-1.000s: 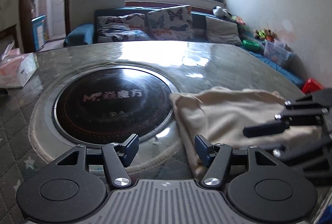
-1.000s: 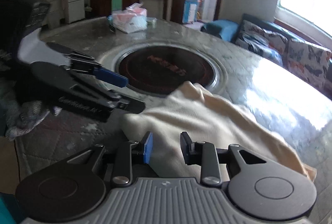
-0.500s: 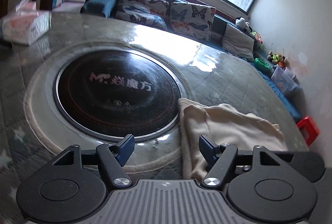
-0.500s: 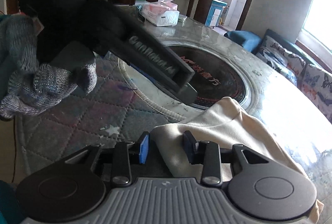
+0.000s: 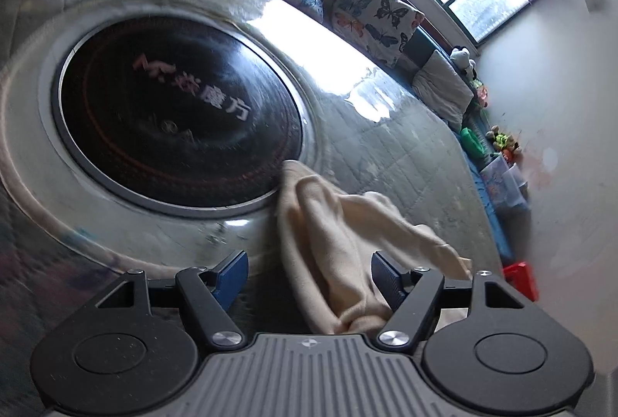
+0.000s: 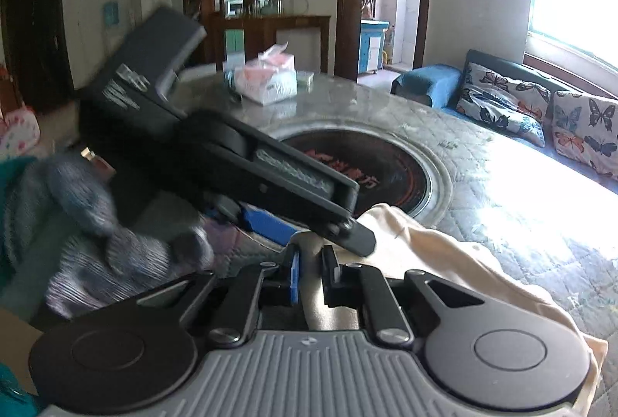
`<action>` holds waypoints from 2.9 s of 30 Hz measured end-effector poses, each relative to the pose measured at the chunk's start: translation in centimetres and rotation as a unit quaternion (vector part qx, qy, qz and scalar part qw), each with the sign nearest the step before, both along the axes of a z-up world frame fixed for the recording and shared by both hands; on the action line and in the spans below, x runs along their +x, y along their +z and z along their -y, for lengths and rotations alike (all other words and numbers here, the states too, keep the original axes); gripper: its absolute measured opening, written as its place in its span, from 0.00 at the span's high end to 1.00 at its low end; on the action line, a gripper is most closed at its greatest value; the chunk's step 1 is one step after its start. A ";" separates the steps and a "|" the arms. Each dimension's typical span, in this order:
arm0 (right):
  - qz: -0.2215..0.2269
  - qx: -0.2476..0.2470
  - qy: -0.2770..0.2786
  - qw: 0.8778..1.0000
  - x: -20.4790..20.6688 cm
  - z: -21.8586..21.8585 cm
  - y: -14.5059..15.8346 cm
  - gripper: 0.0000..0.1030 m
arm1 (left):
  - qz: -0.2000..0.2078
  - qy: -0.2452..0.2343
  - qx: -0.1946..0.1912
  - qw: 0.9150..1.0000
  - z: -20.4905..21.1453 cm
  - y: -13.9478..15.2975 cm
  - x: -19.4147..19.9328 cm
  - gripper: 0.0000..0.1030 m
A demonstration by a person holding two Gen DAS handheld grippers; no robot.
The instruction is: Fold clothes
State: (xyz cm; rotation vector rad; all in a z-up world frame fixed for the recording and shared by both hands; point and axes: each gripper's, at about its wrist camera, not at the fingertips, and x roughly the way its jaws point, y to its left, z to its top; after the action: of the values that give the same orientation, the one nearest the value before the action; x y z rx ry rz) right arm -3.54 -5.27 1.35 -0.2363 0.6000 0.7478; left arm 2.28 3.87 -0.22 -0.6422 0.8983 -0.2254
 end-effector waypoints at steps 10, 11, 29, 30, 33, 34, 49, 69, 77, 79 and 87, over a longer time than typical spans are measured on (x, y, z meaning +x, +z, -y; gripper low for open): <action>-0.006 0.017 0.018 1.000 -1.8 1.2 0.3 0.89 | -0.038 0.022 -0.082 0.996 -0.6 -2.2 0.2 0.79; -0.007 0.020 0.017 1.000 -1.9 1.5 0.3 0.89 | -0.036 0.022 -0.080 0.996 -0.6 -2.2 0.1 0.80; -0.038 0.010 -0.262 0.964 3.4 17.2 -2.4 0.81 | -0.012 0.004 -0.022 1.000 0.6 -1.1 -0.3 0.79; -0.046 0.016 -0.274 0.961 3.9 18.1 -2.9 0.81 | -0.011 0.003 -0.019 1.000 0.7 -1.1 -0.3 0.79; -0.069 0.040 -0.296 0.952 5.0 20.1 -3.9 0.70 | -0.009 -0.001 -0.011 1.000 1.0 -0.9 -0.3 0.79; -0.074 0.047 -0.299 0.950 5.1 20.5 -4.2 0.67 | -0.008 -0.002 -0.008 1.000 1.1 -0.8 -0.3 0.79; -0.049 0.098 -0.293 0.950 2.4 21.4 -2.0 0.92 | 0.045 -0.037 0.066 0.996 3.6 2.0 0.0 0.83; 0.054 0.050 -0.396 0.915 -1.5 30.5 3.8 0.92 | 0.106 -0.159 0.101 0.976 18.7 4.9 3.7 0.85; 0.042 0.036 -0.426 0.903 -1.0 33.2 2.2 0.92 | 0.097 -0.187 0.131 0.969 22.8 3.3 5.0 0.85; 0.034 0.034 -0.431 0.901 -0.6 33.5 1.5 0.92 | 0.092 -0.191 0.135 0.968 23.4 2.7 5.1 0.85; 0.008 0.024 -0.446 0.895 0.2 34.1 -0.9 0.92 | 0.079 -0.197 0.152 0.965 24.0 1.5 5.4 0.84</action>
State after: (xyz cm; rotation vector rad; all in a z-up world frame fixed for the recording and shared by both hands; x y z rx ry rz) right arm -3.34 -39.34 0.45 0.0913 0.5942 -0.1336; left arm 7.73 -20.18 1.31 -0.1524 0.8783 -0.4788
